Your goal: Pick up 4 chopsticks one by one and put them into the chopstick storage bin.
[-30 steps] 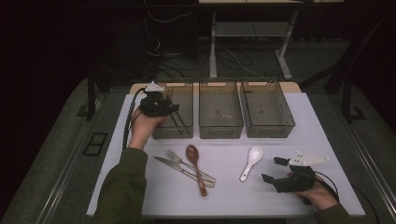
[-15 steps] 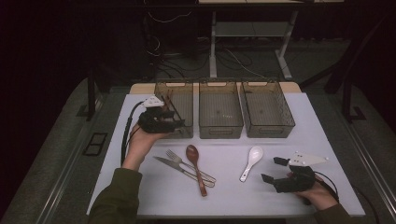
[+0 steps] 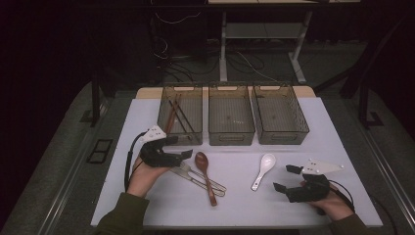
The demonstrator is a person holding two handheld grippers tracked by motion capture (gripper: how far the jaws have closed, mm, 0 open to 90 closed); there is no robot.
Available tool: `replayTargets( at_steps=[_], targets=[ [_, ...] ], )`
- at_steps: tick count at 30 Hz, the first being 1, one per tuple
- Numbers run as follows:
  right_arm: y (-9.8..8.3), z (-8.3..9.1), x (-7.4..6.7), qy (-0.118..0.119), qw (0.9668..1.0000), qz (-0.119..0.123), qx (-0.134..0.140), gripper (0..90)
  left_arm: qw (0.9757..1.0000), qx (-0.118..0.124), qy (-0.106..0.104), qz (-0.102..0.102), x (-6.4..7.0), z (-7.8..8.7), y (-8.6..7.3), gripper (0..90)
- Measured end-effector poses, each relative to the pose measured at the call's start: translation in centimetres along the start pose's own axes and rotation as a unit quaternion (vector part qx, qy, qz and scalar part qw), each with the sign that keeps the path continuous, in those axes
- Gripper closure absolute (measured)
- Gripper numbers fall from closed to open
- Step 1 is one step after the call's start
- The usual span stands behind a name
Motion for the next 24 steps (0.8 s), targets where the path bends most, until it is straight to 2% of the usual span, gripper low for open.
replayTargets(
  at_steps=[6, 9, 12, 16, 20, 24],
  targets=[
    [0.0, 0.0, 0.0, -0.002, 1.0, 0.0, 0.002, 15.3, 0.9999, 0.013, -0.005, -0.002, 1.1, 0.9, -1.7, 13.3],
    [0.0, 0.0, 0.0, -0.003, 1.0, 0.001, 0.002, 15.3, 0.9996, 0.028, -0.007, 0.001, 1.6, 1.1, -2.3, 10.8],
    [0.0, 0.1, 0.1, -0.004, 1.0, 0.001, 0.002, 15.3, 0.9996, 0.021, -0.013, -0.01, 2.2, 1.1, -2.9, 4.2],
    [0.0, 0.1, 0.1, -0.004, 1.0, 0.002, 0.002, 15.3, 0.9994, 0.008, -0.029, -0.015, 2.7, 1.1, -3.8, 0.6],
    [0.1, 0.1, 0.0, -0.003, 1.0, 0.003, 0.003, 15.3, 0.999, -0.017, -0.034, -0.025, 3.1, 1.2, -4.5, 0.0],
    [0.0, 0.0, 0.0, -0.007, 1.0, 0.0, -0.002, 15.3, 0.9986, -0.03, -0.035, -0.026, 3.2, 1.4, -5.2, 0.0]
  ],
)
Point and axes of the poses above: each handheld gripper's, and its own axes: z roughly backward along the jaws, y roughly out of its top, x roughly to its right, the point moved 1 cm from there along -z, roughly forward along the jaws, and after that the axes turned 5 degrees about x, right-handed, at the moved point
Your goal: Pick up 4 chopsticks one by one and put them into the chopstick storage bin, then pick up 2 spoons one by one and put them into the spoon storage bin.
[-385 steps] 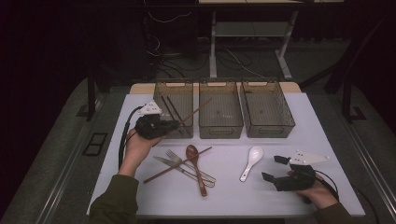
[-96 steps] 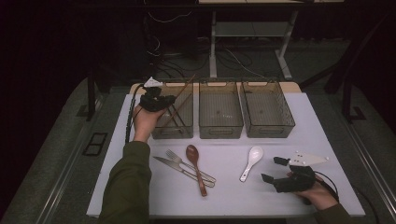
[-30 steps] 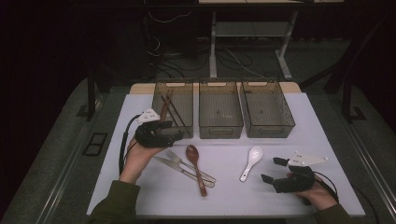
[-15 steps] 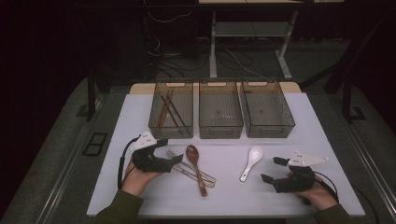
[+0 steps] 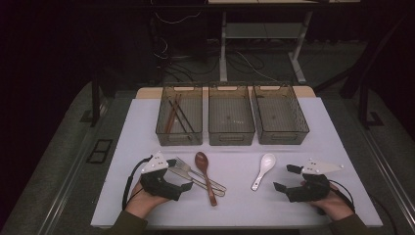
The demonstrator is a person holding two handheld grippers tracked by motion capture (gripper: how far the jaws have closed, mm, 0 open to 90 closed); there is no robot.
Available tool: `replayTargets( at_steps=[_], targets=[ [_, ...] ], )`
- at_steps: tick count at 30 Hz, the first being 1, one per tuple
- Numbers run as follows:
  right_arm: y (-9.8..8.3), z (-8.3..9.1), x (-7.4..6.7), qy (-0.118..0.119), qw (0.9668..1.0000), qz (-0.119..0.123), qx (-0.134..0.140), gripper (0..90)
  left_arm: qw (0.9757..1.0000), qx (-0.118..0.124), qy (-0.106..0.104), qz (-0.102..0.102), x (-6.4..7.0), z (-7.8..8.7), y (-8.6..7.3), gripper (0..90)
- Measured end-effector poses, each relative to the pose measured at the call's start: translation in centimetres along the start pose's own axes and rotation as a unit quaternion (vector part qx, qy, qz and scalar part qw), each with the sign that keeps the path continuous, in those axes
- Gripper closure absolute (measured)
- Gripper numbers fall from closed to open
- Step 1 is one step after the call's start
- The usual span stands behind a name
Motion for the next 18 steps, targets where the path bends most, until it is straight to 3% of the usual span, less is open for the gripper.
replayTargets(
  at_steps=[10, 16, 18],
  targets=[
    [0.8, 0.0, 0.4, -0.013, 0.9997, -0.021, -0.006, 15.3, 0.9997, -0.023, 0.002, -0.01, 0.1, -0.3, -0.6, 0.0],
    [2.1, 0.2, 0.6, 0.007, 0.9994, -0.032, -0.01, 15.4, 0.9996, -0.026, -0.002, -0.008, 0.1, -0.5, -0.6, 0.0],
    [2.5, 0.1, 0.7, 0.006, 0.9993, -0.034, -0.013, 19.2, 0.9996, -0.026, -0.004, -0.008, 0.1, -0.5, -0.6, 0.0]
  ],
)
Point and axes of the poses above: each handheld gripper's, and its own axes: z roughly backward along the jaws, y roughly out of its top, x roughly to its right, the point moved 1 cm from there along -z, roughly forward along the jaws, and after that the axes turned 5 degrees about x, right-handed, at the moved point
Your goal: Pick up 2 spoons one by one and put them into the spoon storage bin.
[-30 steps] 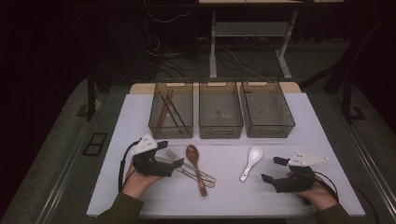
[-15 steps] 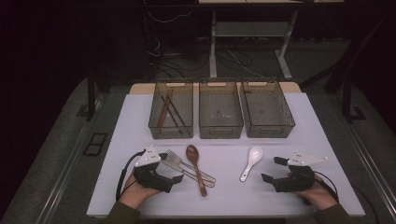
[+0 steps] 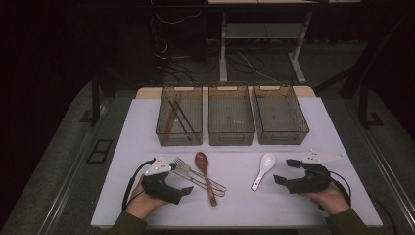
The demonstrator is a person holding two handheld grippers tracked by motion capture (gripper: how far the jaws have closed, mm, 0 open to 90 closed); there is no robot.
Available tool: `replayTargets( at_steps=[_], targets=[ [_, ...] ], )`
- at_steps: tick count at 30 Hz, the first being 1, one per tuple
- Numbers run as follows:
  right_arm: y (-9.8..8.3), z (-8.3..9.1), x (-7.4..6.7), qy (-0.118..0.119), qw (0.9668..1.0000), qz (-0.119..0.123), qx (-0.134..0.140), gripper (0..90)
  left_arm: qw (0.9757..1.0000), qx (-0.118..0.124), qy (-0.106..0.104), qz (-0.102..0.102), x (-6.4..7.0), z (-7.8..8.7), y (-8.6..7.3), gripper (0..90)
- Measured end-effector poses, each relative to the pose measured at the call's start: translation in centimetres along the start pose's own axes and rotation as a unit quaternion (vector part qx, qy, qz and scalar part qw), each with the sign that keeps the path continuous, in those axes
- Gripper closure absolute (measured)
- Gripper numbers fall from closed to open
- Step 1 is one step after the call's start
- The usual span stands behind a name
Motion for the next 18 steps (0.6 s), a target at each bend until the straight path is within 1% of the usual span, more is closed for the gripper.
replayTargets(
  at_steps=[3, 6, 7, 8, 9, 10, 12, 13, 15, 17, 18],
  targets=[
    [0.6, -0.5, 0.2, -0.011, 0.9999, -0.002, -0.011, 28.4, 1.0, -0.003, -0.003, -0.001, 0.0, -0.1, 0.0, 0.0],
    [1.2, -1.0, 0.4, -0.017, 0.9996, -0.005, -0.02, 42.5, 1.0, -0.005, -0.003, -0.003, 0.1, -0.1, 0.0, 0.0],
    [1.5, -1.1, 0.4, -0.019, 0.9996, -0.004, -0.022, 48.8, 1.0, -0.004, -0.003, -0.003, 0.1, -0.1, 0.0, 0.0],
    [1.7, -1.3, 0.5, -0.021, 0.9995, -0.003, -0.024, 52.3, 1.0, -0.005, -0.004, -0.002, 0.1, -0.1, 0.0, 0.0],
    [1.9, -1.5, 0.5, -0.023, 0.9994, -0.002, -0.025, 57.5, 1.0, -0.005, -0.004, -0.002, 0.1, -0.1, 0.0, 0.0],
    [2.1, -1.6, 0.5, -0.029, 0.9992, -0.001, -0.028, 64.5, 1.0, -0.004, -0.005, -0.002, 0.1, -0.1, 0.0, 0.0],
    [2.6, -2.1, 0.8, -0.038, 0.9988, 0.003, -0.03, 73.6, 1.0, -0.002, -0.006, -0.001, 0.0, -0.1, 0.1, 0.0],
    [2.8, -2.4, 0.9, -0.039, 0.9987, 0.001, -0.032, 78.6, 1.0, -0.002, -0.006, -0.001, 0.0, -0.1, 0.1, 0.0],
    [3.1, -2.9, 1.1, -0.042, 0.9984, 0.0, -0.039, 84.3, 1.0, -0.004, -0.007, -0.001, 0.0, -0.1, 0.0, 0.0],
    [3.4, -3.4, 1.3, -0.04, 0.9983, 0.001, -0.042, 89.0, 0.9999, -0.005, -0.009, -0.001, 0.0, -0.2, 0.0, 0.0],
    [3.5, -3.7, 1.4, -0.039, 0.9983, 0.005, -0.044, 89.0, 0.9999, -0.006, -0.009, -0.001, 0.0, -0.2, 0.0, 0.0]
  ],
)
Point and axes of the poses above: each handheld gripper's, and its own axes: z roughly backward along the jaws, y roughly out of its top, x roughly to its right, the point moved 1 cm from there along -z, roughly forward along the jaws, and after that the axes turned 5 degrees about x, right-handed, at the moved point
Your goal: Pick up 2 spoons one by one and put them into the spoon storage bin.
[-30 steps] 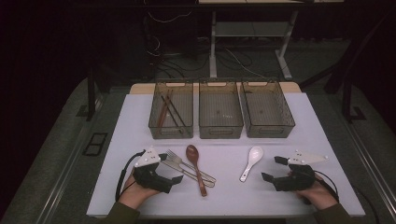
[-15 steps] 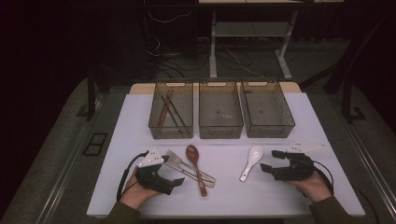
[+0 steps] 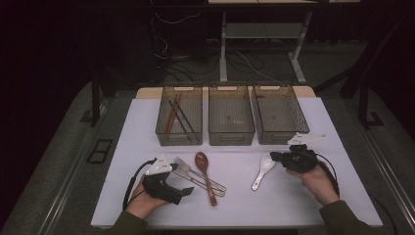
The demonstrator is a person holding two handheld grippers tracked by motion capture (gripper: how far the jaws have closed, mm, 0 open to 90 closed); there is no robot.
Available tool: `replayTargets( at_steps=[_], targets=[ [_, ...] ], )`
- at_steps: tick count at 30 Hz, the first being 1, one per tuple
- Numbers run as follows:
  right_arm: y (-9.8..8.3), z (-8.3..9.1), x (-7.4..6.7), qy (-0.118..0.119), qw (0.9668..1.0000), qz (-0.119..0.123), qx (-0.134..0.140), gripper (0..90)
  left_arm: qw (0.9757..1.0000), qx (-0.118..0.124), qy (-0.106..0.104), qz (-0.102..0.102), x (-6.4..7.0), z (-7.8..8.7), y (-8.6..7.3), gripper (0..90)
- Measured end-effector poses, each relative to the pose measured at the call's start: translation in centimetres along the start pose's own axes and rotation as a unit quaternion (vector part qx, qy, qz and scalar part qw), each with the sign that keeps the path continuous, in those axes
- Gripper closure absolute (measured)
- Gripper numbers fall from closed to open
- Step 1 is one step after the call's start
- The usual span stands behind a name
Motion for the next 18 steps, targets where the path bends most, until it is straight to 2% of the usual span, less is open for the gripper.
replayTargets(
  at_steps=[7, 18],
  targets=[
    [1.2, -2.0, 0.4, 0.012, 0.9998, 0.012, -0.013, 89.2, 1.0, -0.002, 0.0, -0.001, 0.0, 0.0, 0.0, 0.0],
    [1.6, -5.0, 1.0, 0.0, 0.9982, 0.029, -0.052, 89.2, 1.0, -0.002, 0.0, 0.002, 0.0, 0.0, -0.1, 0.0]
  ],
)
Point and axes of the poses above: each handheld gripper's, and its own axes: z roughly backward along the jaws, y roughly out of its top, x roughly to its right, the point moved 1 cm from there along -z, roughly forward along the jaws, and after that the axes turned 5 degrees about x, right-handed, at the moved point
